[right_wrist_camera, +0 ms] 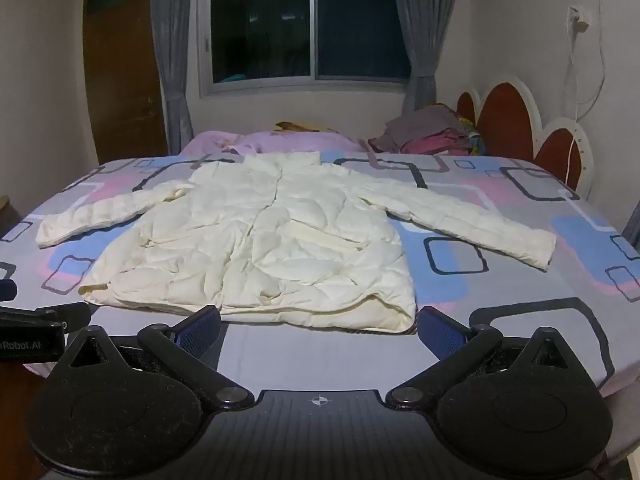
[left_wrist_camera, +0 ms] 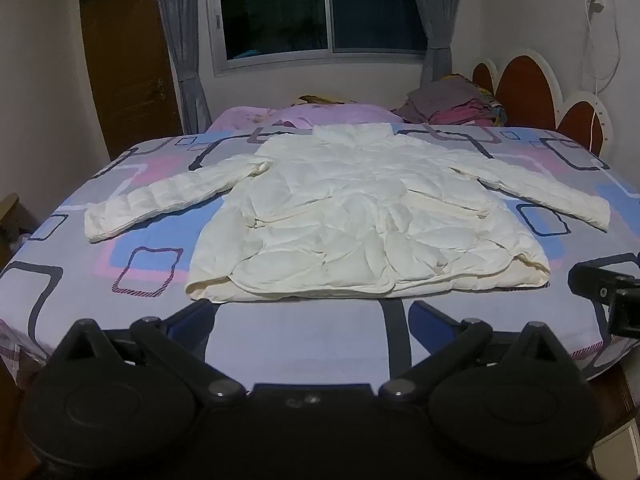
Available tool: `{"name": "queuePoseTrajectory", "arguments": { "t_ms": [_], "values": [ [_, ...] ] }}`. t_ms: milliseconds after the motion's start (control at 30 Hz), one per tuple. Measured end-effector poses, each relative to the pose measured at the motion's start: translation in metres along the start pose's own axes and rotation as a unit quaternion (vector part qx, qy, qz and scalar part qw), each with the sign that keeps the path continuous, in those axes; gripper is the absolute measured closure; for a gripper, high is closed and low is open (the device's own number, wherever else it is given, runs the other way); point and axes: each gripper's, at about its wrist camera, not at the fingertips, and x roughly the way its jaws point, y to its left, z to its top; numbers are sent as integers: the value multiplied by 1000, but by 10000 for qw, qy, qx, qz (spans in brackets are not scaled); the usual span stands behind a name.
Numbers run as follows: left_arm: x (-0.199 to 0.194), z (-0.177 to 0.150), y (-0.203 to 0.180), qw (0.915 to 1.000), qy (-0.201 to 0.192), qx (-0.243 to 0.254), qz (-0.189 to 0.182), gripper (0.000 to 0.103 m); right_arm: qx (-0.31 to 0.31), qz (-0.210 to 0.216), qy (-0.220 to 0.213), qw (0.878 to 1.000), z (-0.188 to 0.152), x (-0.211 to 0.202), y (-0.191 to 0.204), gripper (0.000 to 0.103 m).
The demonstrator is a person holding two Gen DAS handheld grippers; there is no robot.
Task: Fold large clothes
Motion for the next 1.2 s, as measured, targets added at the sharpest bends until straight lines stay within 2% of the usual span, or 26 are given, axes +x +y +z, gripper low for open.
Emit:
{"name": "queuePoseTrajectory", "arguments": {
  "t_ms": [1200],
  "values": [
    [-3,1,11,10000,7,-71,12,0,-207,-20,-49,9998,6,1,15,0]
  ]
}}
